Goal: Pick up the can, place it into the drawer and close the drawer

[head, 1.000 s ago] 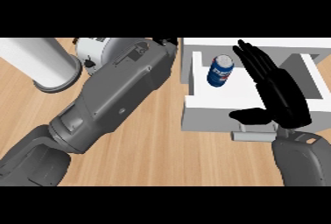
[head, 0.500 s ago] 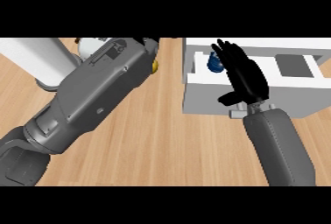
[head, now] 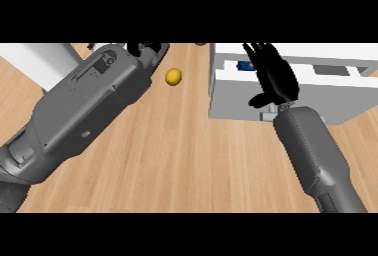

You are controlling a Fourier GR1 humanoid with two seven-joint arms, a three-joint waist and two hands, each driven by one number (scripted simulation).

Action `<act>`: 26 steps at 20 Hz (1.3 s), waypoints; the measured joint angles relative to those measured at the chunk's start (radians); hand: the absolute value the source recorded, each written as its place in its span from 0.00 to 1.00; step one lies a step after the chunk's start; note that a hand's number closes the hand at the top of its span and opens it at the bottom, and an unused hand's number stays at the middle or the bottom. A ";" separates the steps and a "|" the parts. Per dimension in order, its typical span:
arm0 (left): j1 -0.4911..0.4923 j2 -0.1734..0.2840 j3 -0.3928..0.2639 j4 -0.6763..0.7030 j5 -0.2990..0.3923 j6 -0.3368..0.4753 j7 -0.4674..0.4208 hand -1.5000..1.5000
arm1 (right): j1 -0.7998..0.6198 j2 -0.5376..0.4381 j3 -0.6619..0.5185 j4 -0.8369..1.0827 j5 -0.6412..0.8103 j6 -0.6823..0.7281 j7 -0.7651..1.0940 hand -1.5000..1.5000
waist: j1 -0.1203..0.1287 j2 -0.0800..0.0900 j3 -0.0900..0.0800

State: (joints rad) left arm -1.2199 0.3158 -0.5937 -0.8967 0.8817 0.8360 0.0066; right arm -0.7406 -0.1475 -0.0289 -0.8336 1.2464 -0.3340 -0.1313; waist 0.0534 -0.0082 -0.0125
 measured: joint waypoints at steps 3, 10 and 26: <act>0.027 0.024 0.002 -0.041 -0.008 -0.003 0.016 0.00 | -0.053 -0.006 -0.027 0.098 0.014 -0.074 -0.006 0.00 | 0.006 0.001 -0.002; 0.057 0.056 0.009 -0.114 -0.030 0.015 0.053 0.00 | -0.157 -0.019 -0.081 0.287 0.030 -0.218 -0.026 0.00 | 0.015 0.008 -0.001; 0.105 0.143 0.024 -0.248 -0.070 0.000 0.127 0.00 | -0.377 -0.073 -0.144 0.587 0.064 -0.304 0.028 0.00 | 0.043 0.041 0.018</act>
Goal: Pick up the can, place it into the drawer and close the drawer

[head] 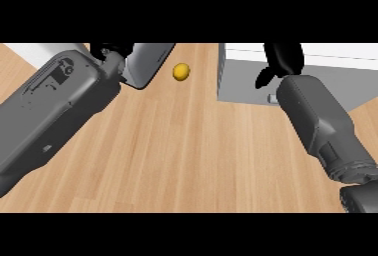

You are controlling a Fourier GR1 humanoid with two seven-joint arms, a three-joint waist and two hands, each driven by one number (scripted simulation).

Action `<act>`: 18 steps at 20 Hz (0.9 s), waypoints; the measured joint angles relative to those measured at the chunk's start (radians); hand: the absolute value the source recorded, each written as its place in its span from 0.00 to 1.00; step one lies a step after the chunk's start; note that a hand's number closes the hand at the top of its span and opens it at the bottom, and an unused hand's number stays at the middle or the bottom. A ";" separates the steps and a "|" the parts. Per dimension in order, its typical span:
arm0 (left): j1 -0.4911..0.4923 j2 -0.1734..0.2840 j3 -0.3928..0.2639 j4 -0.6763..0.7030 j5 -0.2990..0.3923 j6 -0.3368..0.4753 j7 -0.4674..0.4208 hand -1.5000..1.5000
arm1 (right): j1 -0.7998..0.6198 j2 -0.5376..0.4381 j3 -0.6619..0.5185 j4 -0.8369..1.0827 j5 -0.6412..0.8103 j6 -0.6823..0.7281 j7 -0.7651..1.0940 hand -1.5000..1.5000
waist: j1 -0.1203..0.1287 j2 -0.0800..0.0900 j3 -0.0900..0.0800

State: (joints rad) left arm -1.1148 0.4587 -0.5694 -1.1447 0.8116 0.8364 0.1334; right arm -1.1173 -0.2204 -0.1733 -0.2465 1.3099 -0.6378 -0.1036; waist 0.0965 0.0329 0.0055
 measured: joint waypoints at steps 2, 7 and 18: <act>-0.002 0.001 -0.003 -0.012 -0.004 0.004 0.012 0.00 | -0.017 -0.010 -0.003 0.020 0.002 0.009 -0.002 0.00 | 0.002 0.005 0.002; 0.011 0.008 -0.004 -0.039 -0.012 0.004 0.025 0.00 | -0.047 -0.020 -0.031 0.061 -0.026 0.061 -0.060 0.00 | 0.005 0.010 0.006; 0.037 0.021 -0.001 -0.088 -0.020 0.019 0.045 0.00 | -0.076 -0.012 -0.314 0.057 -0.333 0.250 -0.303 0.00 | -0.006 0.000 0.003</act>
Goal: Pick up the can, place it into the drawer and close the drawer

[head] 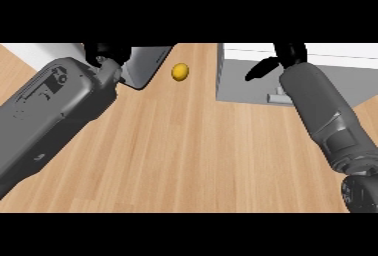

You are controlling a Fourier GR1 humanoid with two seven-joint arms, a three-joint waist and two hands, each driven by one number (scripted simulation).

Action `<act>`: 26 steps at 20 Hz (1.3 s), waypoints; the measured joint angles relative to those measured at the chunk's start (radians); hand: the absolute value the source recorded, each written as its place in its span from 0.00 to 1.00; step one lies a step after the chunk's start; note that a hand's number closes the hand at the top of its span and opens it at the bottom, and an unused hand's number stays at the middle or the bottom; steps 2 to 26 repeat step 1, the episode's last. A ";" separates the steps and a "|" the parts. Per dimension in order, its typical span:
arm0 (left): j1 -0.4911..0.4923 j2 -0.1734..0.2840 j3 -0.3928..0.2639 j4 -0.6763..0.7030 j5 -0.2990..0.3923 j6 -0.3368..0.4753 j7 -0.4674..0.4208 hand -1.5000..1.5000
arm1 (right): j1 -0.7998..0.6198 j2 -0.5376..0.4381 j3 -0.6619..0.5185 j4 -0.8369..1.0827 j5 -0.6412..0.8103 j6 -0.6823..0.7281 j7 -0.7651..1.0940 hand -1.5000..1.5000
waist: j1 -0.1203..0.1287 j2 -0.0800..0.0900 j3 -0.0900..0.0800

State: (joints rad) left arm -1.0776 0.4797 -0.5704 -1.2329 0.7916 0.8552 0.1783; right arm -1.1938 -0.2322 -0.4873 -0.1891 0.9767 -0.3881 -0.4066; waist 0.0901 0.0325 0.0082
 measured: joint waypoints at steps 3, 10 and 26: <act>0.004 -0.001 -0.002 -0.007 -0.002 0.002 0.001 0.00 | -0.001 0.000 -0.017 0.000 -0.017 0.009 -0.013 0.00 | 0.001 0.001 0.000; 0.004 -0.001 -0.002 -0.007 -0.002 0.002 0.001 0.00 | -0.001 0.000 -0.017 0.000 -0.017 0.009 -0.013 0.00 | 0.001 0.001 0.000; 0.004 -0.001 -0.002 -0.007 -0.002 0.002 0.001 0.00 | -0.001 0.000 -0.017 0.000 -0.017 0.009 -0.013 0.00 | 0.001 0.001 0.000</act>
